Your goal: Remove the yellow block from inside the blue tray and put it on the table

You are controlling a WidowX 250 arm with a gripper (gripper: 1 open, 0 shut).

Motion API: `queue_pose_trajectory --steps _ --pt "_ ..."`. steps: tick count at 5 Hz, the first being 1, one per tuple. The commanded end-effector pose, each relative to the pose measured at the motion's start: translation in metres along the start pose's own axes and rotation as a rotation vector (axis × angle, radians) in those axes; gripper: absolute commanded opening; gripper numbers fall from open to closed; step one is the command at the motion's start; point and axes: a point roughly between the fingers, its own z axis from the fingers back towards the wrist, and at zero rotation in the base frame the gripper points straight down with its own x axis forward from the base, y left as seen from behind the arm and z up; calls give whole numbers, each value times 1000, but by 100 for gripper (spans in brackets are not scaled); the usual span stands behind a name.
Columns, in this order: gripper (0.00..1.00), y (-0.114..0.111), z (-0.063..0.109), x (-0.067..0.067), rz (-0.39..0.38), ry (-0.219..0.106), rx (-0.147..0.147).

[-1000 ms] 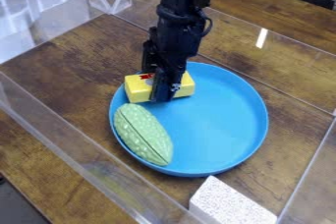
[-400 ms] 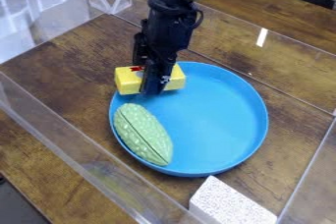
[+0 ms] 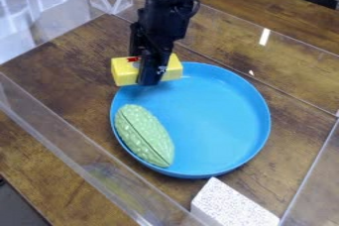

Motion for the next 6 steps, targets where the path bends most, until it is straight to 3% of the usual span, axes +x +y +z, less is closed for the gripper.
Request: queue_pose_trajectory --steps 1,5,6 --pt "0 15 17 -5 32 -54 44" --pt "0 30 -11 -10 46 -26 28" --pt "100 32 -17 -10 48 -24 23"
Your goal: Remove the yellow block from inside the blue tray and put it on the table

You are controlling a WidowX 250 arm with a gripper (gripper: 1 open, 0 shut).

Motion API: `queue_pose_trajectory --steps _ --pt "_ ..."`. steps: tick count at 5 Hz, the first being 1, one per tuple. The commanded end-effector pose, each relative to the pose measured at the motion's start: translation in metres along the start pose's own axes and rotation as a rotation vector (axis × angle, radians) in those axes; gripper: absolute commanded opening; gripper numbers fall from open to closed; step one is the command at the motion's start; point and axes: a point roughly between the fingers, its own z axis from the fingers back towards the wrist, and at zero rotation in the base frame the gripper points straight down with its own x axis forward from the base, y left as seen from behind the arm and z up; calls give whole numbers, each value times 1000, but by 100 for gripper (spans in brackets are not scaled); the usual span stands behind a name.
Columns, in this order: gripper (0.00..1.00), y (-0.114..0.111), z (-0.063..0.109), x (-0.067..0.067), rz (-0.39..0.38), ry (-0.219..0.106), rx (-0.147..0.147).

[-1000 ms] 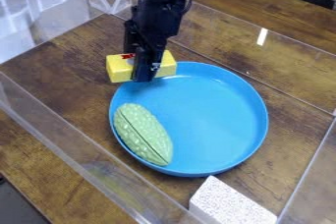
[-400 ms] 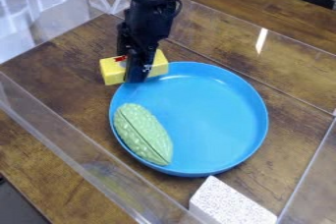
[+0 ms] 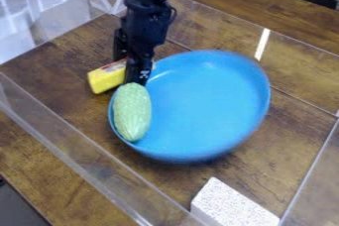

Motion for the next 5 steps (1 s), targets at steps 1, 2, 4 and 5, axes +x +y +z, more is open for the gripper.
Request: queue_pose_trajectory --steps 1,2,4,5 --pt "0 5 14 -1 5 -42 29" --pt "0 7 17 -5 0 -34 39" --pt "0 11 24 -12 -9 -20 58" --pt "0 12 25 -15 -12 -13 63"
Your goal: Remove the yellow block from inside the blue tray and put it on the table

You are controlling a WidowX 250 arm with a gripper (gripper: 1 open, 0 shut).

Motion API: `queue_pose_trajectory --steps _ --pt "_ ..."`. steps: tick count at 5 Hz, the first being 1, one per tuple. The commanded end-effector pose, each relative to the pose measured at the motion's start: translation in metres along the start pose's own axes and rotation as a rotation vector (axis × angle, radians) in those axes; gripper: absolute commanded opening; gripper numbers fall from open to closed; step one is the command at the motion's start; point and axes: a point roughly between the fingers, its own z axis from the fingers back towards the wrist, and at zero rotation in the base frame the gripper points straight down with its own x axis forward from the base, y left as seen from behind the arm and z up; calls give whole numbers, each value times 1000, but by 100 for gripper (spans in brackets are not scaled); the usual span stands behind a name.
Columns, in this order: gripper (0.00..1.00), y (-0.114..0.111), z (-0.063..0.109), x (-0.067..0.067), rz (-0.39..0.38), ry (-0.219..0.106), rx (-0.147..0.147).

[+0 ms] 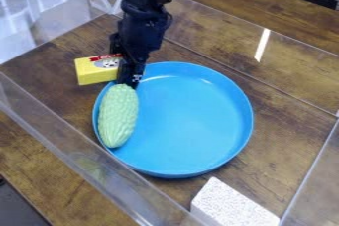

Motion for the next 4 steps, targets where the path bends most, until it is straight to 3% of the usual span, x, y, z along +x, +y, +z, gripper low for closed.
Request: queue_pose_trajectory --steps 1,4 --pt "0 13 28 -11 34 -53 61" --pt "0 13 28 -20 13 -49 59"
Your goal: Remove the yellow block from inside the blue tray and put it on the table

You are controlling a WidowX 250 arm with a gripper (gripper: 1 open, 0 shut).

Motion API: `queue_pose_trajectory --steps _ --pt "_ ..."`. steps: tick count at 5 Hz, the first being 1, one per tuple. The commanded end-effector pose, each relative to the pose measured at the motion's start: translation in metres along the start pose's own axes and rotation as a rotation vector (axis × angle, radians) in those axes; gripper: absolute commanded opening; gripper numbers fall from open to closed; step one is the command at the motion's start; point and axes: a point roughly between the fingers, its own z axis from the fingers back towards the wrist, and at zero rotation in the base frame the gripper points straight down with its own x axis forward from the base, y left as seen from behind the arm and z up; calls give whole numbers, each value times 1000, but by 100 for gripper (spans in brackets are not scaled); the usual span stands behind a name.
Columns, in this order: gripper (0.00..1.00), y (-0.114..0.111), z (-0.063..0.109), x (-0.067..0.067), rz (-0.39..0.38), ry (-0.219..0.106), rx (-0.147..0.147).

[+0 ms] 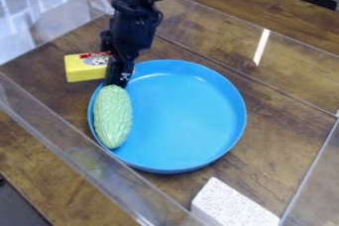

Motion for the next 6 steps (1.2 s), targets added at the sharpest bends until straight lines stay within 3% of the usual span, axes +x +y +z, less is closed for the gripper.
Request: queue_pose_trajectory --steps 1,6 --pt "0 12 26 -10 35 -63 60" --pt "0 -4 29 -16 -22 -82 47"
